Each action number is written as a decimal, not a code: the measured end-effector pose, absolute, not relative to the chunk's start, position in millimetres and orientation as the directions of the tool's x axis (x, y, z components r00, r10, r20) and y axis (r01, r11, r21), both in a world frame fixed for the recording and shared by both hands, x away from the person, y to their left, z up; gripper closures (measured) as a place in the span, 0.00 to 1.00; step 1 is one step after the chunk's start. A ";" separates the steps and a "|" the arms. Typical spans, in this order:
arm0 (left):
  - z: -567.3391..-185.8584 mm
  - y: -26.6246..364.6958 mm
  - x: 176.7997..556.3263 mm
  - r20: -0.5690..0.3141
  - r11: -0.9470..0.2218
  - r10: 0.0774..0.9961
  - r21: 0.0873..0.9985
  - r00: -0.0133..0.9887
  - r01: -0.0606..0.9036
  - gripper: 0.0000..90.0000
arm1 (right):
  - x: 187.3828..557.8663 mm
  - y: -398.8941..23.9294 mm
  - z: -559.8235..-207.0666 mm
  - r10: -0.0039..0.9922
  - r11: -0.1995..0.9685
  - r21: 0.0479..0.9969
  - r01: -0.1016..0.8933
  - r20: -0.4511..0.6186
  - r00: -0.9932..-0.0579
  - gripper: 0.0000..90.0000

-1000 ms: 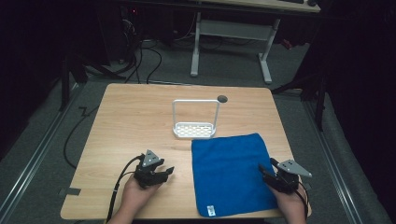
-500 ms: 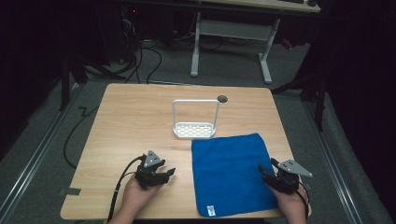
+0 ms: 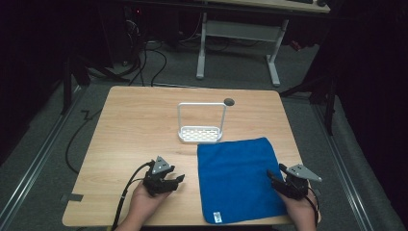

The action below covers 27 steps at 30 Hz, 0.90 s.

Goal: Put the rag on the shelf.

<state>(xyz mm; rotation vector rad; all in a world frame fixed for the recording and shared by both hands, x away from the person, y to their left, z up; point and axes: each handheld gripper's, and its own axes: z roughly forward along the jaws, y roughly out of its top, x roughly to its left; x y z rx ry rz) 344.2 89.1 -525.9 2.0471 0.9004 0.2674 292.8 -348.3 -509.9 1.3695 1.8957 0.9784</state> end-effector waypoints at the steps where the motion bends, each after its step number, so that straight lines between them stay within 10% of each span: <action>1: -524.8 87.0 343.4 -0.138 -0.370 0.678 0.785 0.722 0.497 0.52 | 292.8 -348.3 -509.9 0.956 0.197 0.834 0.516 -0.046 -0.290 0.48; 7: -517.8 54.0 333.4 -0.164 -0.381 0.612 0.796 0.774 0.470 0.68 | 293.5 -349.7 -509.1 0.955 0.195 0.825 0.530 -0.036 -0.294 0.60; 13: -525.5 12.7 323.5 -0.131 -0.495 0.537 0.751 0.833 0.437 0.94 | 294.5 -353.7 -507.2 0.946 0.227 0.811 0.539 -0.051 -0.321 0.99; 27: -529.8 7.5 322.2 -0.115 -0.520 0.527 0.740 0.842 0.426 1.00 | 302.4 -359.6 -520.1 0.947 0.267 0.744 0.612 -0.084 -0.311 1.00</action>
